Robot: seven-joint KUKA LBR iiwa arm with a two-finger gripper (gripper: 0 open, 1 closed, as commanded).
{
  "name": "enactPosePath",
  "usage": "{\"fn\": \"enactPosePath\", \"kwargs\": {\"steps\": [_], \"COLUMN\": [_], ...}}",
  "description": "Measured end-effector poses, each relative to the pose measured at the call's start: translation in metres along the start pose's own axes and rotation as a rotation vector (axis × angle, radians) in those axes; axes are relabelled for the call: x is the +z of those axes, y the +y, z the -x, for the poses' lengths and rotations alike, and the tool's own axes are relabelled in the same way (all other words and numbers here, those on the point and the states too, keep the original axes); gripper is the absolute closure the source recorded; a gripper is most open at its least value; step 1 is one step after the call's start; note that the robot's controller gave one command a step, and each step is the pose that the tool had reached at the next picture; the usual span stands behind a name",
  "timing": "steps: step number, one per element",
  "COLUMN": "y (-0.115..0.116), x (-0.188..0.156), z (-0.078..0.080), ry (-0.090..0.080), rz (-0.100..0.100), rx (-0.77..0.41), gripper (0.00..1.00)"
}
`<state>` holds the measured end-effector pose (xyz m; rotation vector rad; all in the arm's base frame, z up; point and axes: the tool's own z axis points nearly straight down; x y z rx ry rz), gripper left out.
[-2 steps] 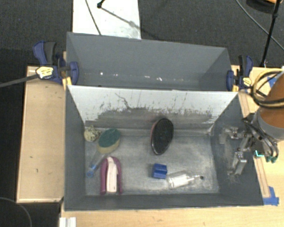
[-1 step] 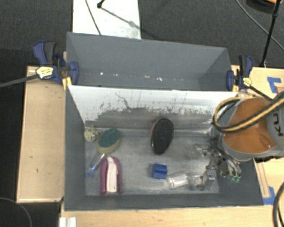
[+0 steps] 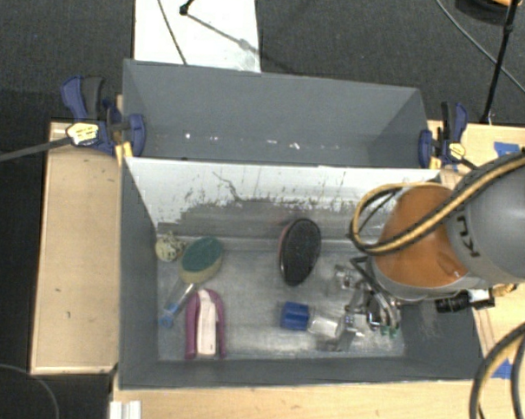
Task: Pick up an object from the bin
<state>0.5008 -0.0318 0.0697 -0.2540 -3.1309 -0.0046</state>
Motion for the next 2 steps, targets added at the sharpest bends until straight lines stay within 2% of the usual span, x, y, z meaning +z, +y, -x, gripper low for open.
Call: {"fn": "enactPosePath", "kwargs": {"steps": [1,2], "y": [-0.002,0.034], "x": [0.0,-0.135], "z": [0.0,-0.014], "ry": [-0.001,-0.01], "rz": [-0.003,0.0], "rx": [-0.005,0.011], "gripper": [1.0,1.0]}}
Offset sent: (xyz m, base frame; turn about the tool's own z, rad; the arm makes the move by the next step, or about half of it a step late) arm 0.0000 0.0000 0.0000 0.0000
